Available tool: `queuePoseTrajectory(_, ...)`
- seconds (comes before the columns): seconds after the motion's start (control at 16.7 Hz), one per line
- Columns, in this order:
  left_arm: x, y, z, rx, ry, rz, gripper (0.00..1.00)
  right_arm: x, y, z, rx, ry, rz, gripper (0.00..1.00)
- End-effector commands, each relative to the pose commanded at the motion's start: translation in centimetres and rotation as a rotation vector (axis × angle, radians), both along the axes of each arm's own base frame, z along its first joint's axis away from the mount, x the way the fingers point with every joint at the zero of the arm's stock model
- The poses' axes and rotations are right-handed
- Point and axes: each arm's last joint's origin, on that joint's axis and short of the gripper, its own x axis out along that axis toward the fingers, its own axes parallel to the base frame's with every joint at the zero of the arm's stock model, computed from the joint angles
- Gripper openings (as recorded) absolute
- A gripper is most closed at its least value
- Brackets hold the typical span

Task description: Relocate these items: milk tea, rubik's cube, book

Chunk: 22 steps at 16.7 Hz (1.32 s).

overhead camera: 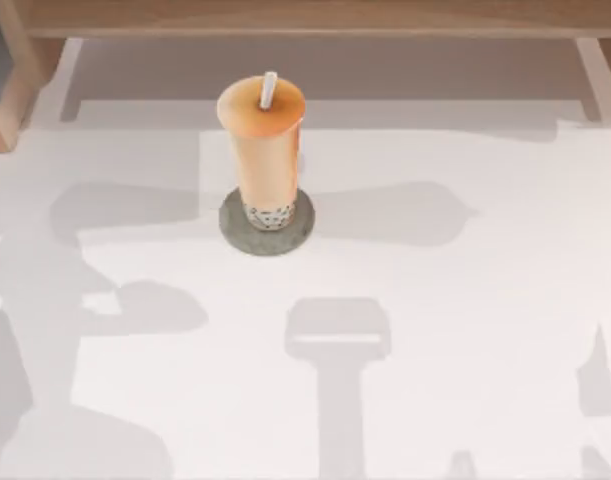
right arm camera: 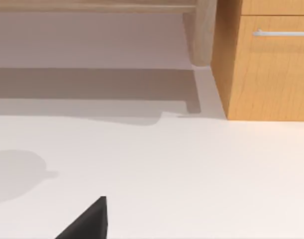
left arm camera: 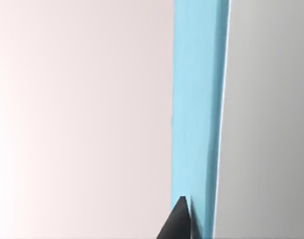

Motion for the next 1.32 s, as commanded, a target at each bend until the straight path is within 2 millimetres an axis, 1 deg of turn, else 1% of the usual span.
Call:
queuePoseTrajectory(0.18, -2.5, 0.3, -3.9, 0.198, 0.12, 0.018, 0.0, 0.0, 0.0, 0.0, 0.0, 0.0, 0.0, 1.0)
queuePoseTrajectory(0.36, -4.7, -0.3, -8.8, 0.302, 0.253, -0.007, 0.0, 0.0, 0.0, 0.0, 0.0, 0.0, 0.0, 1.0)
queuePoseTrajectory(0.6, -7.5, -2.3, -15.5, 0.349, 0.423, -0.086, 0.0, 0.0, 0.0, 0.0, 0.0, 0.0, 0.0, 1.0)
queuePoseTrajectory(0.78, -9.3, -4.3, -19.3, 0.346, 0.524, -0.158, 0.0, 0.0, 0.0, 0.0, 0.0, 0.0, 0.0, 1.0)
queuePoseTrajectory(0.9, -10.2, -5.3, -20.9, 0.333, 0.567, -0.192, 0.0, 0.0, 0.0, 0.0, 0.0, 0.0, 0.0, 1.0)
queuePoseTrajectory(1.02, -10.6, -5.7, -21.6, 0.322, 0.588, -0.208, 0.0, 0.0, 0.0, 0.0, 0.0, 0.0, 0.0, 1.0)
queuePoseTrajectory(1.26, -10.6, -5.7, -21.6, 0.322, 0.588, -0.208, 0.0, 0.0, 0.0, 0.0, 0.0, 0.0, 0.0, 1.0)
queuePoseTrajectory(1.32, -10.4, -5.5, -21.1, 0.341, 0.571, -0.201, 0.0, 0.0, 0.0, 0.0, 0.0, 0.0, 0.0, 1.0)
